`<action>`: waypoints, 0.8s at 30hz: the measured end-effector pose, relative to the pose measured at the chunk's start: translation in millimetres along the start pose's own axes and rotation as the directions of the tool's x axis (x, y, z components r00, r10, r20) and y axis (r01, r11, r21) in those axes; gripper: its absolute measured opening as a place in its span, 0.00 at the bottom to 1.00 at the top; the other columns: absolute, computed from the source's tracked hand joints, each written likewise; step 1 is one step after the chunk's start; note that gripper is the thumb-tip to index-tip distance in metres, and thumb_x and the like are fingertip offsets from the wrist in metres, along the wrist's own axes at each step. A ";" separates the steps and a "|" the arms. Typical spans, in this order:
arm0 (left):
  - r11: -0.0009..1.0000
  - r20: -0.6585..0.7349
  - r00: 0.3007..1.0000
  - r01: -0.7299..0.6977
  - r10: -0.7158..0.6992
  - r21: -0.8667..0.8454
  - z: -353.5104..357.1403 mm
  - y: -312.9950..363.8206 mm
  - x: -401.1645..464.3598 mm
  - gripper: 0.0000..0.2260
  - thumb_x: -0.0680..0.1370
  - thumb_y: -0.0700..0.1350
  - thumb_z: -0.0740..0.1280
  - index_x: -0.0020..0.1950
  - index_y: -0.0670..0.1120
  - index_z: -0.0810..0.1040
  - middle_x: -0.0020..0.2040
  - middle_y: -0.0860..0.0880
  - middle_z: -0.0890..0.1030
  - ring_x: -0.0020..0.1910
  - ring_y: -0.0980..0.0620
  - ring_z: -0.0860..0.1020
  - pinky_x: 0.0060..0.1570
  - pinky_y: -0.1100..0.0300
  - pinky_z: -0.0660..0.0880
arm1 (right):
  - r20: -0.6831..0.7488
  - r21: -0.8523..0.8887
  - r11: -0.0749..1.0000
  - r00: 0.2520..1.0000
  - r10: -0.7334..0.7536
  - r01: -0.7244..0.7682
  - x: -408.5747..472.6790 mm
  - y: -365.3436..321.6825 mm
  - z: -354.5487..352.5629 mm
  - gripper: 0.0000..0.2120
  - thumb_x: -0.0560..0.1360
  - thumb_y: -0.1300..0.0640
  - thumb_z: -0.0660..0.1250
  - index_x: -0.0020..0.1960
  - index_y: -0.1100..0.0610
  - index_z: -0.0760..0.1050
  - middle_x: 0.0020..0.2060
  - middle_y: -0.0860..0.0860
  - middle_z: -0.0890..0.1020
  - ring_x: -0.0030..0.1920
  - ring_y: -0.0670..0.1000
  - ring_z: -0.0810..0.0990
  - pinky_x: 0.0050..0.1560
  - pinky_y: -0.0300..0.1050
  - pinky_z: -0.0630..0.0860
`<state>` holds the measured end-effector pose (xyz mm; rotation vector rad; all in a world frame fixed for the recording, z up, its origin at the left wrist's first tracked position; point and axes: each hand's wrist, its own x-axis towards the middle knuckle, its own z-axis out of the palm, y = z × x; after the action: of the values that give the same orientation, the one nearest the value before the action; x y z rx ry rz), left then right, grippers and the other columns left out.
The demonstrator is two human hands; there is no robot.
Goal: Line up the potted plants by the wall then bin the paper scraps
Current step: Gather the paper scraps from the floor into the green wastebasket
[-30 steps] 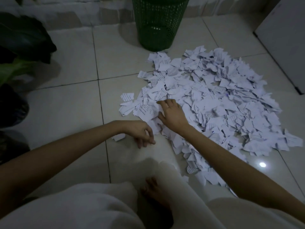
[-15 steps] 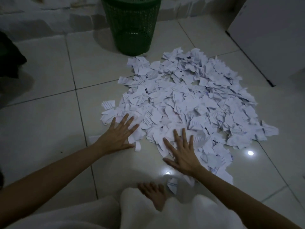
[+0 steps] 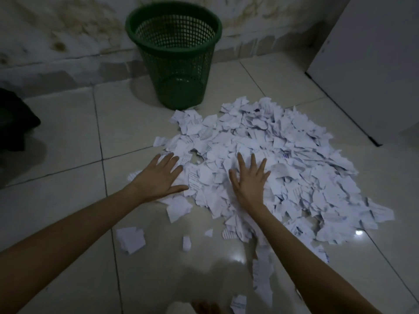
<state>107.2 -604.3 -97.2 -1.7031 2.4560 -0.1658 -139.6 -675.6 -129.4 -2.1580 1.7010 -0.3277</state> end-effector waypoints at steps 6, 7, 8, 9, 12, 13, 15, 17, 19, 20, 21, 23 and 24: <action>0.991 -0.174 0.984 0.051 -0.029 0.126 -57.2 -46.0 64.9 0.36 0.80 0.60 0.38 0.50 0.41 0.82 0.51 0.39 0.83 0.49 0.42 0.82 0.47 0.50 0.79 | 0.105 -0.109 0.993 0.993 0.056 -0.044 35.1 -9.6 4.6 0.58 0.53 0.27 0.13 0.77 0.47 0.45 0.77 0.58 0.46 0.75 0.64 0.40 0.70 0.68 0.38; 0.987 -0.212 0.975 0.095 -0.066 0.129 -69.4 -58.3 80.2 0.34 0.80 0.59 0.41 0.50 0.39 0.82 0.50 0.38 0.83 0.49 0.42 0.82 0.46 0.51 0.79 | 0.101 -0.104 0.993 0.993 0.067 -0.056 36.9 -10.7 4.9 0.59 0.53 0.27 0.13 0.77 0.47 0.45 0.77 0.58 0.46 0.76 0.64 0.39 0.71 0.67 0.38; 0.976 -0.271 0.956 0.157 -0.112 0.150 -82.0 -69.5 95.6 0.31 0.80 0.57 0.45 0.50 0.38 0.81 0.51 0.37 0.82 0.50 0.41 0.82 0.46 0.51 0.79 | 0.096 -0.090 0.993 0.992 0.084 -0.075 37.9 -11.0 5.6 0.59 0.52 0.27 0.13 0.77 0.47 0.45 0.77 0.57 0.46 0.76 0.64 0.39 0.71 0.67 0.37; 0.963 -0.297 0.936 0.238 -0.192 0.126 -97.6 -78.3 108.8 0.27 0.79 0.55 0.49 0.52 0.37 0.80 0.53 0.35 0.81 0.53 0.40 0.81 0.50 0.49 0.78 | 0.100 -0.078 0.992 0.989 0.107 -0.099 38.8 -11.4 6.7 0.59 0.52 0.26 0.13 0.77 0.47 0.44 0.77 0.57 0.46 0.76 0.63 0.39 0.71 0.67 0.37; 0.905 -0.344 0.850 0.425 -0.398 0.001 -122.4 -100.2 139.6 0.21 0.79 0.47 0.58 0.65 0.33 0.70 0.67 0.31 0.69 0.68 0.35 0.68 0.67 0.41 0.64 | 0.139 -0.074 0.988 0.979 0.146 -0.137 39.9 -12.4 10.0 0.61 0.49 0.26 0.12 0.76 0.47 0.43 0.77 0.57 0.44 0.75 0.63 0.37 0.71 0.67 0.38; 0.890 -0.355 0.832 0.455 -0.426 -0.001 -127.3 -104.2 146.4 0.21 0.79 0.46 0.59 0.67 0.33 0.69 0.68 0.31 0.67 0.69 0.34 0.66 0.68 0.40 0.61 | 0.149 -0.078 0.988 0.978 0.145 -0.135 41.3 -13.0 11.2 0.62 0.48 0.26 0.11 0.76 0.47 0.42 0.77 0.56 0.44 0.75 0.63 0.36 0.71 0.67 0.38; 0.867 -0.312 0.827 0.498 -0.467 0.024 -128.4 -111.9 159.0 0.23 0.79 0.45 0.57 0.70 0.34 0.64 0.71 0.32 0.64 0.72 0.35 0.61 0.70 0.39 0.55 | 0.169 -0.074 0.988 0.975 0.147 -0.136 44.1 -15.3 9.9 0.62 0.47 0.26 0.11 0.76 0.46 0.42 0.77 0.56 0.43 0.75 0.62 0.35 0.71 0.67 0.36; 0.846 -0.171 0.836 0.532 -0.522 0.020 -122.0 -118.2 167.9 0.25 0.80 0.47 0.57 0.73 0.36 0.58 0.73 0.35 0.61 0.74 0.39 0.58 0.72 0.40 0.49 | 0.193 -0.075 0.987 0.969 0.155 -0.143 46.0 -16.2 8.2 0.62 0.47 0.27 0.11 0.76 0.46 0.42 0.77 0.55 0.42 0.75 0.62 0.35 0.70 0.67 0.35; 0.834 -0.111 0.828 0.551 -0.549 -0.013 -118.1 -121.0 169.6 0.21 0.79 0.46 0.59 0.69 0.38 0.63 0.67 0.36 0.68 0.69 0.40 0.65 0.72 0.40 0.53 | 0.237 -0.100 0.987 0.961 0.145 -0.124 46.7 -14.1 7.6 0.63 0.46 0.27 0.10 0.76 0.46 0.41 0.77 0.56 0.42 0.75 0.63 0.35 0.70 0.66 0.34; 0.835 -0.119 0.829 0.550 -0.547 -0.010 -118.1 -121.6 168.6 0.18 0.79 0.45 0.59 0.66 0.38 0.65 0.64 0.37 0.72 0.65 0.41 0.69 0.70 0.42 0.58 | 0.247 -0.102 0.987 0.958 0.143 -0.121 47.3 -12.9 9.1 0.62 0.47 0.27 0.11 0.76 0.47 0.42 0.77 0.57 0.43 0.75 0.64 0.36 0.70 0.66 0.34; 0.841 -0.119 0.836 0.541 -0.535 0.015 -119.5 -121.9 167.0 0.14 0.80 0.44 0.58 0.63 0.39 0.67 0.61 0.38 0.74 0.62 0.41 0.72 0.67 0.44 0.63 | 0.253 -0.094 0.988 0.957 0.144 -0.124 47.6 -11.6 11.4 0.61 0.51 0.27 0.12 0.77 0.48 0.46 0.77 0.59 0.47 0.75 0.66 0.39 0.70 0.67 0.35; 0.855 -0.085 0.860 0.510 -0.504 0.093 -127.4 -121.1 161.2 0.11 0.80 0.43 0.57 0.60 0.40 0.68 0.57 0.40 0.77 0.57 0.43 0.75 0.59 0.49 0.70 | 0.263 -0.154 0.984 0.956 0.131 -0.092 46.6 -11.4 15.9 0.51 0.66 0.28 0.22 0.72 0.51 0.65 0.71 0.64 0.65 0.71 0.73 0.58 0.64 0.74 0.51; 0.856 -0.072 0.866 0.500 -0.495 0.132 -131.2 -121.4 155.9 0.10 0.80 0.43 0.57 0.59 0.40 0.68 0.55 0.41 0.78 0.55 0.44 0.76 0.55 0.50 0.72 | 0.294 -0.171 0.981 0.945 0.144 -0.096 44.3 -11.8 17.4 0.45 0.73 0.31 0.28 0.66 0.53 0.73 0.64 0.65 0.74 0.65 0.73 0.68 0.58 0.76 0.60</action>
<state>141.0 -792.0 43.8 -2.2422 1.9062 -0.4244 -111.4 -713.7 -142.1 -2.0663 1.7133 0.1706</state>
